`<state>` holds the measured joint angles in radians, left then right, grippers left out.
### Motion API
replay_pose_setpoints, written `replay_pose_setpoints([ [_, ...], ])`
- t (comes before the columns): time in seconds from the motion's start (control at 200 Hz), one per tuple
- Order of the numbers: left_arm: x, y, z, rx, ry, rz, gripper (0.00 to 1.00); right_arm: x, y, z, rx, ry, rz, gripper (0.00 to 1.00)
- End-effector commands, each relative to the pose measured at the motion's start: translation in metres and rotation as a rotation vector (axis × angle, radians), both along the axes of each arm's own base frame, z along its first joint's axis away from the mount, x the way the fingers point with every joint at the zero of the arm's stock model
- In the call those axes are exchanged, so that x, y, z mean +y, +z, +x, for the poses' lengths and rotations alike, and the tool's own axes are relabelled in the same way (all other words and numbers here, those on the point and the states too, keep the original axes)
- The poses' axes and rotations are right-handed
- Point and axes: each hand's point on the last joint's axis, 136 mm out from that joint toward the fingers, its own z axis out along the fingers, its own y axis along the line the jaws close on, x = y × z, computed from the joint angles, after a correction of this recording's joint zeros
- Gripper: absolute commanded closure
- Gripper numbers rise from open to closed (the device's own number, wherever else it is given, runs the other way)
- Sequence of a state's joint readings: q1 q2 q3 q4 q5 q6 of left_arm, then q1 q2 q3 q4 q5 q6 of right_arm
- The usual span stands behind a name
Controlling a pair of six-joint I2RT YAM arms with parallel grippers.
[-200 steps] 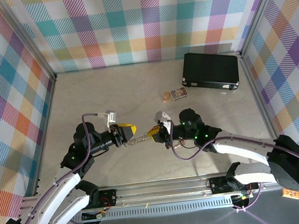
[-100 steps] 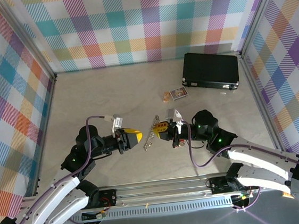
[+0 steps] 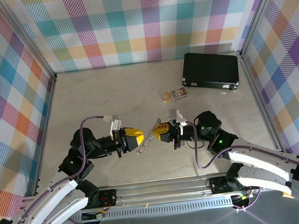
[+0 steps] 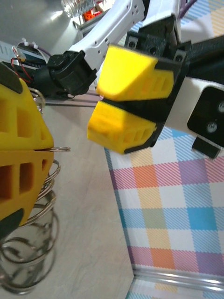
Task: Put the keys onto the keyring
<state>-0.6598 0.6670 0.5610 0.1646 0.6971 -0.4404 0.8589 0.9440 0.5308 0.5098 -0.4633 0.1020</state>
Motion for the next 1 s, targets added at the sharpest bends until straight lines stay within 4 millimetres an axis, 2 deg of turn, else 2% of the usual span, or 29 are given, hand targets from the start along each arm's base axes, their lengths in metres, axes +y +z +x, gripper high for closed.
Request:
replay_pose_setpoints([
  [0.0,-0.003,0.032,-0.009,-0.11,-0.045,-0.048,0.71,-0.003,0.027,-0.018,-0.053,0.076,0.087,1.0],
  [0.43,-0.012,0.043,-0.022,-0.19,-0.109,-0.049,0.69,-0.007,0.041,-0.024,-0.036,0.099,0.129,1.0],
  [0.77,-0.02,0.045,-0.021,-0.224,-0.125,-0.036,0.67,-0.007,0.044,-0.03,-0.052,0.131,0.132,1.0],
  [0.995,-0.024,0.035,-0.016,-0.219,-0.121,0.001,0.67,-0.008,0.045,-0.03,-0.051,0.125,0.136,1.0],
])
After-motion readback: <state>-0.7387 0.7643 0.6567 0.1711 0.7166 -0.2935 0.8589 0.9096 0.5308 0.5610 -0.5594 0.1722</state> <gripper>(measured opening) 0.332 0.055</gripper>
